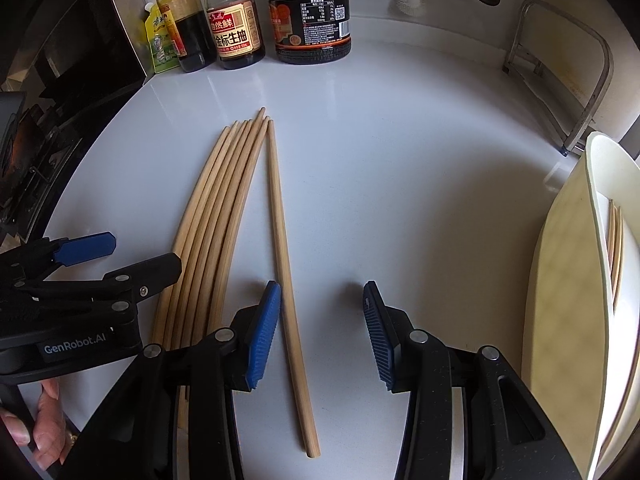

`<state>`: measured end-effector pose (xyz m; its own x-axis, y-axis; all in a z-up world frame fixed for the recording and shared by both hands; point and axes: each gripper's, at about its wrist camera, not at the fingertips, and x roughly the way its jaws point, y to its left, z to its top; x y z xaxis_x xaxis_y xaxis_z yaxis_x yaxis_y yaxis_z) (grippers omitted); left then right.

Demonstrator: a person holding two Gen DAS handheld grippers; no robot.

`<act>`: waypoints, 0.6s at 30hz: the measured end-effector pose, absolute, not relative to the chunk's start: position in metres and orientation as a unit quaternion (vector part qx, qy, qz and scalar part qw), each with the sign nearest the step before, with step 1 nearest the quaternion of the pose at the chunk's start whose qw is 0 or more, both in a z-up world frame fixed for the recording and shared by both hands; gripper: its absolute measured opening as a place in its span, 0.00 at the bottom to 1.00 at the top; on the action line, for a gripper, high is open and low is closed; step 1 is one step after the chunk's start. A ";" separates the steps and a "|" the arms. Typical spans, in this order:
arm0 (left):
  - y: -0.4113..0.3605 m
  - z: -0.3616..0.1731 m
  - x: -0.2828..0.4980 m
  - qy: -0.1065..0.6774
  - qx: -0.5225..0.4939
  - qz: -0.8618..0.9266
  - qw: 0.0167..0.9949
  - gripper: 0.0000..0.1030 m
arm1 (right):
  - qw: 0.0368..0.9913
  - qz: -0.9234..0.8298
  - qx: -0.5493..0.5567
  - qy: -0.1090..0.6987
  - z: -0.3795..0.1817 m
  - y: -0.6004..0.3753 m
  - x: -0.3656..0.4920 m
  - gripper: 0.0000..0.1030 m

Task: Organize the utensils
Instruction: 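Lower both open tools and nudge single chopsticks apart from the row, then close the left tool on one chopstick while the right tool grasps another chopstick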

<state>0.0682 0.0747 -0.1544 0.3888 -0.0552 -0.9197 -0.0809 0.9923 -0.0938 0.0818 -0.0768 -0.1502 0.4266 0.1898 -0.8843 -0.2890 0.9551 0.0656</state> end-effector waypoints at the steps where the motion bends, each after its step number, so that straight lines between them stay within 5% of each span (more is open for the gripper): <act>1: 0.075 -0.154 0.068 0.552 -0.061 0.008 0.832 0.81 | 0.843 0.142 -0.048 0.516 -0.150 -0.077 0.082 0.40; 18: 0.122 -0.146 0.054 0.528 -0.077 0.053 0.844 0.82 | 0.843 0.149 -0.052 0.515 -0.151 -0.070 0.084 0.40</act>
